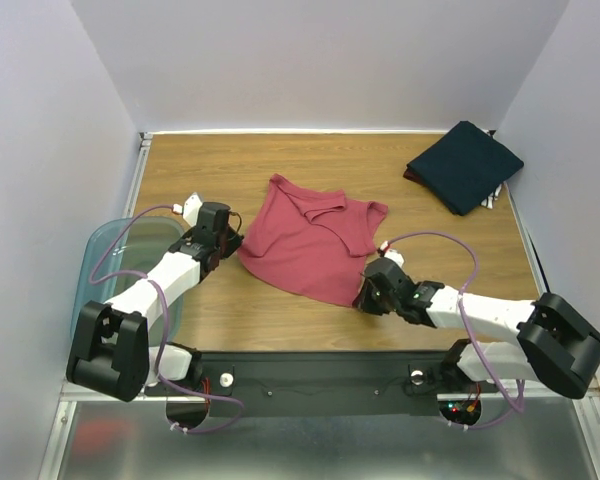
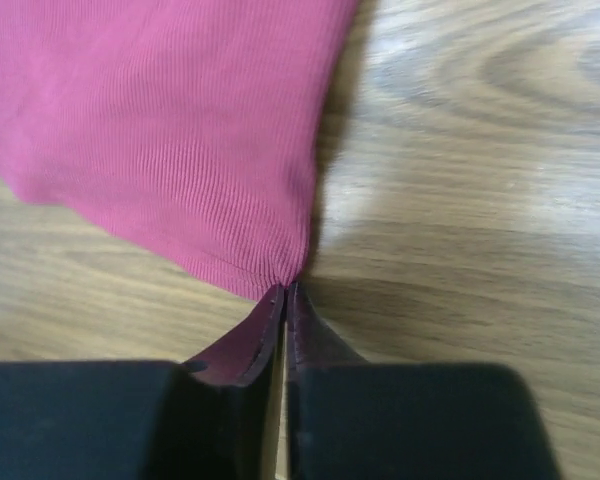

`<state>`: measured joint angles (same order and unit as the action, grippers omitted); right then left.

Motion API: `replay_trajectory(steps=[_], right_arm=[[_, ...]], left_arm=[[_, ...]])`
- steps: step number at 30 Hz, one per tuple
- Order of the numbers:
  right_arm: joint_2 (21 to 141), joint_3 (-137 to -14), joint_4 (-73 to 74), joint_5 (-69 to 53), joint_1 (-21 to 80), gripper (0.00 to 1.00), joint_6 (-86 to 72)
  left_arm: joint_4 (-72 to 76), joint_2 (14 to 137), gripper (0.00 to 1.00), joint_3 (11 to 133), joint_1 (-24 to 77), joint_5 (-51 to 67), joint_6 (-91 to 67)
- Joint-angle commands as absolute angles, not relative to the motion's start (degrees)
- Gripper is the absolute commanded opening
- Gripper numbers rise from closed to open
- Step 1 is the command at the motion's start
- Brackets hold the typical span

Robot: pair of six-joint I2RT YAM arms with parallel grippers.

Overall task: Fold and stack the tank tops
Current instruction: Flatten the tank top out

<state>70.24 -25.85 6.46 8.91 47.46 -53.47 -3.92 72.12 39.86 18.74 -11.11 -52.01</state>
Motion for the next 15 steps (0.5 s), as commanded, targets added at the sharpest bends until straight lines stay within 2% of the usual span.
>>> replay_trajectory(steps=[1,2,4,9,11,12,15], right_arm=[[69.44,-29.87,11.84,17.91,47.38,0.0,-51.25],[68.74,-30.67,13.69,19.32,46.94,0.0,-50.63],[64.98,-31.81,18.08,21.26,43.36,0.0,-49.05],[56.35,-31.9,22.5,15.14,29.64,0.0,-41.32],[56.6,-33.13,23.11,14.15,28.04,0.0,-40.26],[57.21,-33.4,23.38,14.06,28.04,0.0,-40.34],[59.76,-33.92,23.38,13.89,28.04,0.0,-40.52]], left_arm=[[-0.35,69.26,0.0,38.32,18.81,-8.09,-49.66],[-0.26,69.0,0.0,38.32,18.81,-7.56,-49.14],[-0.26,67.94,0.15,38.41,18.81,-6.24,-47.82],[-0.53,64.43,0.4,37.62,18.81,-4.57,-46.67],[-0.61,63.55,0.43,36.83,18.9,-3.69,-46.49],[-0.62,62.76,0.47,36.48,18.98,-3.08,-46.58],[-0.53,61.79,0.47,33.59,20.12,-2.81,-47.37]])
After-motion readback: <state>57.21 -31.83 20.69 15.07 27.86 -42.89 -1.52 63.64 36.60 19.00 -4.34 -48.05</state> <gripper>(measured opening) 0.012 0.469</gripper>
